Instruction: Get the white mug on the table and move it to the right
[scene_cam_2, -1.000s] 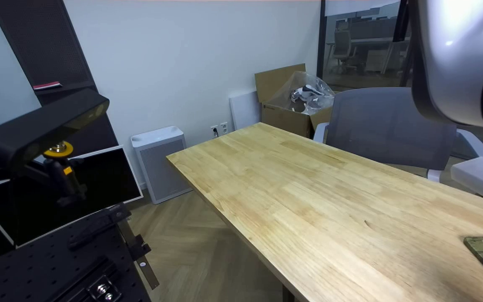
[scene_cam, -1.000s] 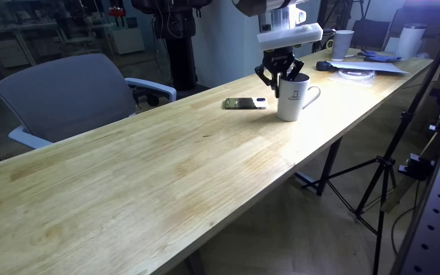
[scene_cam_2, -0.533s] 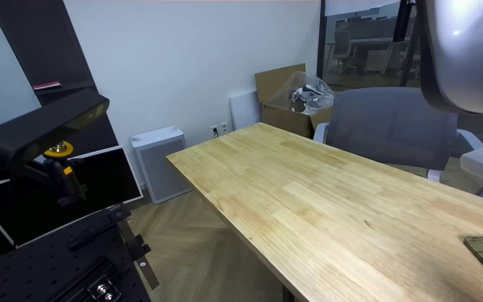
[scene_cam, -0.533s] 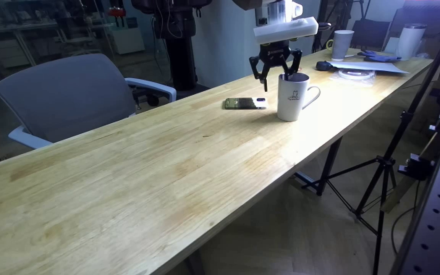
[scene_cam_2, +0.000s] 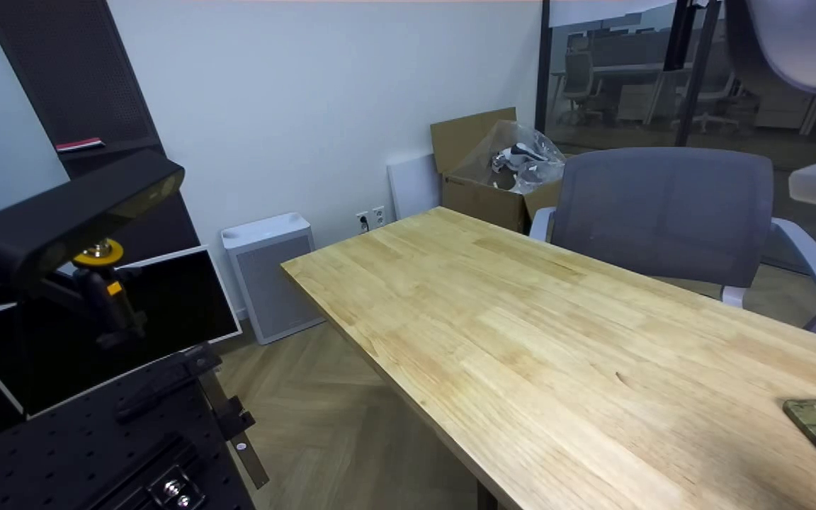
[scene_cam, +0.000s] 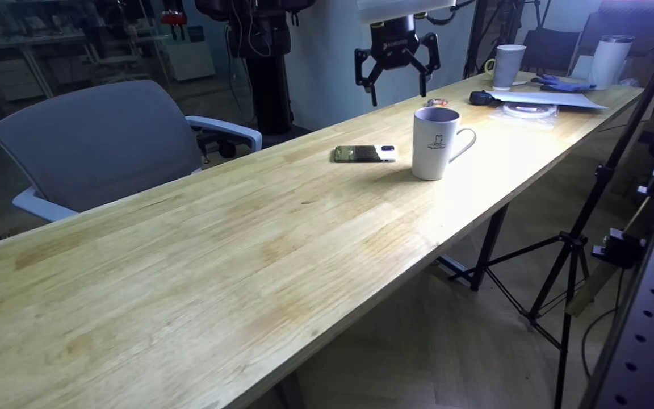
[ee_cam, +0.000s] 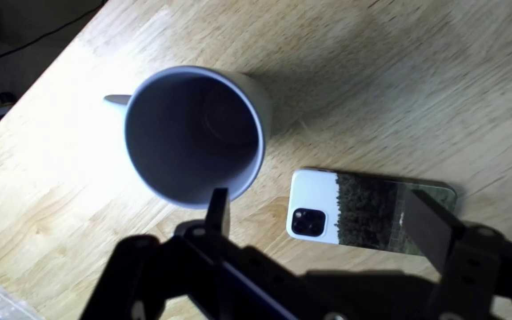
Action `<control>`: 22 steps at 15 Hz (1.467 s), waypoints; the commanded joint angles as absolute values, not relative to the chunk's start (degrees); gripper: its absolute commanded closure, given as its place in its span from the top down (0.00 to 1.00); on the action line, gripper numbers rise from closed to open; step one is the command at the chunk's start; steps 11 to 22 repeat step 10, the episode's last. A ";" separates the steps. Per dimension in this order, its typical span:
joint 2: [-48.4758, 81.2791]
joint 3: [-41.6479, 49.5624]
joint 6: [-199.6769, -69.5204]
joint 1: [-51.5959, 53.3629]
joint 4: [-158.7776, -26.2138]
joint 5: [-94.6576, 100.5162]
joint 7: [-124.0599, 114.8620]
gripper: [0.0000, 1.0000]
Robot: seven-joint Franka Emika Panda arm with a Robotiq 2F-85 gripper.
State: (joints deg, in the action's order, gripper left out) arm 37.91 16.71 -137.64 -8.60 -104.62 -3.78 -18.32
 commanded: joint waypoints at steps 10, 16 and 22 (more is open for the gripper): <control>30.59 14.95 -128.48 -8.30 -103.33 -1.53 -19.13 1.00; 30.59 14.95 -128.48 -8.30 -103.33 -1.53 -19.13 1.00; 30.59 14.95 -128.48 -8.30 -103.33 -1.53 -19.13 1.00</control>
